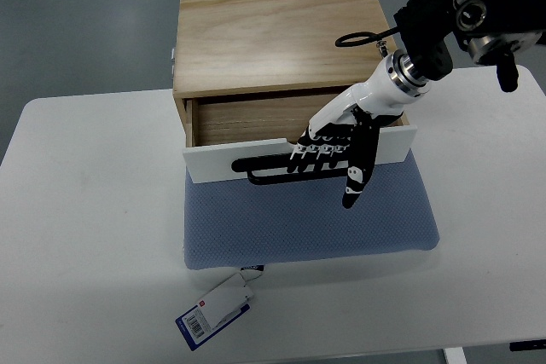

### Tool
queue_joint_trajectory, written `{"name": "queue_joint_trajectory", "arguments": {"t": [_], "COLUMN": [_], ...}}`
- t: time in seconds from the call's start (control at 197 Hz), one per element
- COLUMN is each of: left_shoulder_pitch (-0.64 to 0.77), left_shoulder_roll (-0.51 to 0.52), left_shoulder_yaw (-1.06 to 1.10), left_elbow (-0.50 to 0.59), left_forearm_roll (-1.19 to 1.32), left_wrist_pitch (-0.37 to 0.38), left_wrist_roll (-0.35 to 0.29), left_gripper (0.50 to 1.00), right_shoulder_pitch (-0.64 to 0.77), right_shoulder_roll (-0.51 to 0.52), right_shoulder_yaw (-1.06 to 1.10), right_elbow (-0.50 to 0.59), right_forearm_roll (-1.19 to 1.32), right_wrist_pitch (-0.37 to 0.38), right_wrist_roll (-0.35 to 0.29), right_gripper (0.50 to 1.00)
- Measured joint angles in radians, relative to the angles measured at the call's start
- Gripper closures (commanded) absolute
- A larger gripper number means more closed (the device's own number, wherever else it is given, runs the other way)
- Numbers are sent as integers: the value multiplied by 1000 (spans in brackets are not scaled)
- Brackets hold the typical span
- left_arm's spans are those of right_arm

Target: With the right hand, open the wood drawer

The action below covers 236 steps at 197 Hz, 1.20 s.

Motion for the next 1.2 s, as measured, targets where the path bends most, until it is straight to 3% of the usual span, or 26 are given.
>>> {"name": "queue_joint_trajectory", "arguments": {"t": [0.859, 1.199], "left_shoulder_pitch": [0, 0], "left_shoulder_roll": [0, 0], "left_shoulder_yaw": [0, 0], "left_elbow": [0, 0], "left_forearm_roll": [0, 0], "left_wrist_pitch": [0, 0], "left_wrist_roll": [0, 0], "left_gripper": [500, 500], "right_shoulder_pitch": [46, 113], "right_shoulder_roll": [-61, -195], "right_shoulder_yaw": [-1, 60], "right_elbow": [83, 76], "right_forearm_roll": [1, 51], "right_wrist_pitch": [0, -1], "right_wrist_roll": [1, 0], "right_gripper": [585, 581]}}
